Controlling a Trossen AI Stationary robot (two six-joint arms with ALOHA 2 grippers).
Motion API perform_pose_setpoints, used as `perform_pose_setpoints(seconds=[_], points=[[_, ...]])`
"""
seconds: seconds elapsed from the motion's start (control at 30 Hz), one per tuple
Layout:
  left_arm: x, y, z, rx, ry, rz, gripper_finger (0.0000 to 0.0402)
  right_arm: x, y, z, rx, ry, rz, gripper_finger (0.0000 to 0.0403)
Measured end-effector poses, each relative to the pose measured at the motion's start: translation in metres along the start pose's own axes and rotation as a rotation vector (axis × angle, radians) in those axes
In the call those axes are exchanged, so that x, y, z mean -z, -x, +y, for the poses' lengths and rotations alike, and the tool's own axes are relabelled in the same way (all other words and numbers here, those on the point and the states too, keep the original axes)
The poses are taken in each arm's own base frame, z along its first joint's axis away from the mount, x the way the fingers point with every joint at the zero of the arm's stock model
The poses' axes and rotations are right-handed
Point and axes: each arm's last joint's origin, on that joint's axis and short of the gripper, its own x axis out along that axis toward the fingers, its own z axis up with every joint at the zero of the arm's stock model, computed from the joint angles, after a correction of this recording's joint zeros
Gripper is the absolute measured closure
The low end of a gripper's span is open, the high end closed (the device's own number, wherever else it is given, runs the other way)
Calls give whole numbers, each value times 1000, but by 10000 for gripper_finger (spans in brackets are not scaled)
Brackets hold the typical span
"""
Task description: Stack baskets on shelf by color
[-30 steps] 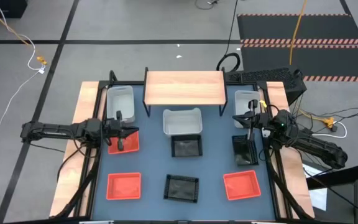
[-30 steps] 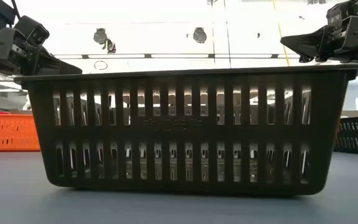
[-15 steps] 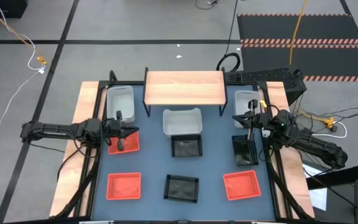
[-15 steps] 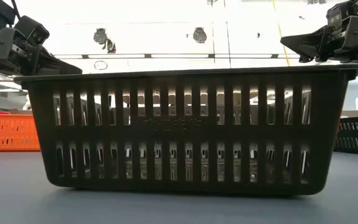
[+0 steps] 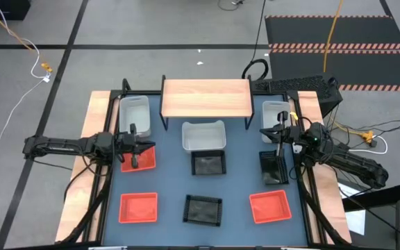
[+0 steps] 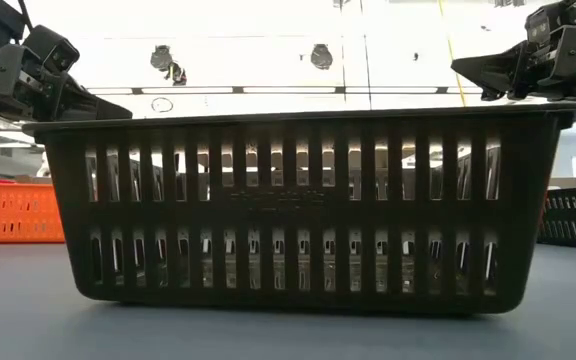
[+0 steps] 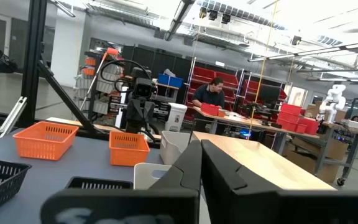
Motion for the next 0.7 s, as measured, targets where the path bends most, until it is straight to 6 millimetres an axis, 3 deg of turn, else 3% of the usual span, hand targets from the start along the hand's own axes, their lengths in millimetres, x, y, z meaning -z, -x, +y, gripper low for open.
perform_pose_setpoints(seconds=[0.7], points=[[0, 0, 0, 1, 0, 0, 378, -2, 0, 0, 3, 9, -24, 403]])
